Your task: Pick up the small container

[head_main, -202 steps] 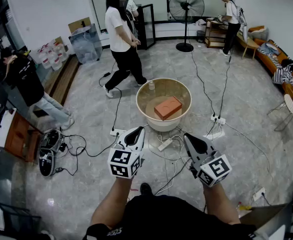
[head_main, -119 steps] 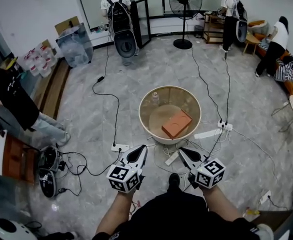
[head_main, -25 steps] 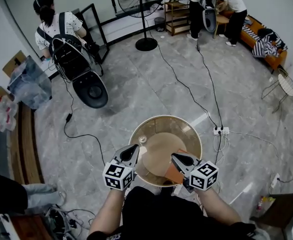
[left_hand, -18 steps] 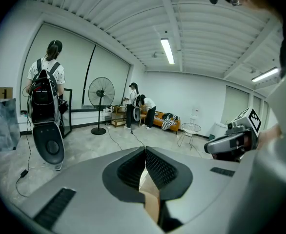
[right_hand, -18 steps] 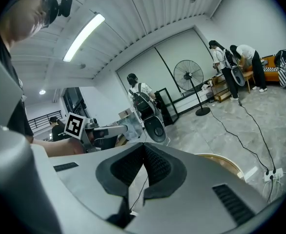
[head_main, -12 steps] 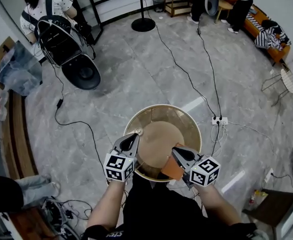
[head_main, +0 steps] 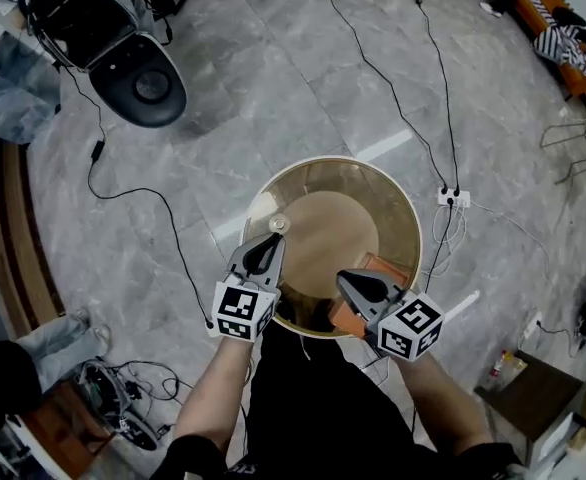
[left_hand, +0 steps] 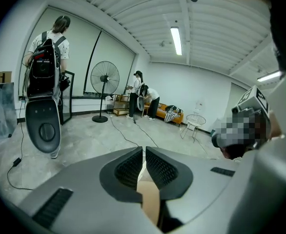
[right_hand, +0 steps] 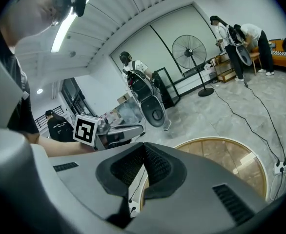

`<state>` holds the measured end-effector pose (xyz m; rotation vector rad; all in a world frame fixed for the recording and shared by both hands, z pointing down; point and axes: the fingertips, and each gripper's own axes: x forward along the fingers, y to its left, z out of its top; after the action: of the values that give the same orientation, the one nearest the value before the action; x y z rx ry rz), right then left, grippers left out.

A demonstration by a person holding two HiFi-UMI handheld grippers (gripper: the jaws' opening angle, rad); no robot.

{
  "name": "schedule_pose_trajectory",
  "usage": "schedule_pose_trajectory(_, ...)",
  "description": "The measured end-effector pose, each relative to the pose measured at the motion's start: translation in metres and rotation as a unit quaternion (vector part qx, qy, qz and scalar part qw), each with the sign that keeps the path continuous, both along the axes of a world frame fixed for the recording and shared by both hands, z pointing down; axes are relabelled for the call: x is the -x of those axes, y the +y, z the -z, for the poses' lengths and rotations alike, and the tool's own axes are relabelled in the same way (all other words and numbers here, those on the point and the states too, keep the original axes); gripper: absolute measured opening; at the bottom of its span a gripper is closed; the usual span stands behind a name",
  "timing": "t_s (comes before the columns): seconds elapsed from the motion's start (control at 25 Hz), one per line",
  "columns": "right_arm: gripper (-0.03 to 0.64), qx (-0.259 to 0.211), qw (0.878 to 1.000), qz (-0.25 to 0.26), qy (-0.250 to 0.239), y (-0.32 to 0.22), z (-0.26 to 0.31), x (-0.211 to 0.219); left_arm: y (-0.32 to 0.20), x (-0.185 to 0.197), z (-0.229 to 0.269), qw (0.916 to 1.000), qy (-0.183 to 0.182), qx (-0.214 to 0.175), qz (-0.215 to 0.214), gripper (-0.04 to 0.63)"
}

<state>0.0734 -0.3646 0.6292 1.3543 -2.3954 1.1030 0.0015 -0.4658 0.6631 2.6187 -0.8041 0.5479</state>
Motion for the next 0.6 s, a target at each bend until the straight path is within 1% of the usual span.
schedule_pose_trajectory(0.12,0.014,0.013,1.0,-0.01,-0.004,-0.014,-0.04,0.0,-0.006,-0.003,-0.045,0.9999,-0.005,0.003,-0.014,0.018)
schedule_pose_trajectory(0.24,0.014,0.024,1.0,-0.01,-0.016,-0.02,-0.078,0.002,-0.011,-0.001,-0.082,0.9998,-0.009,0.012,-0.013,0.023)
schedule_pose_trajectory(0.48,0.014,0.045,0.999,0.012,-0.012,-0.029,-0.135,0.013,-0.018,0.01,-0.138,0.9992,-0.007,0.039,0.01,0.09)
schedule_pose_trajectory(0.6,0.014,0.052,0.999,0.013,-0.006,-0.036,-0.155,0.015,-0.021,0.014,-0.163,0.9989,-0.013,0.042,0.013,0.12)
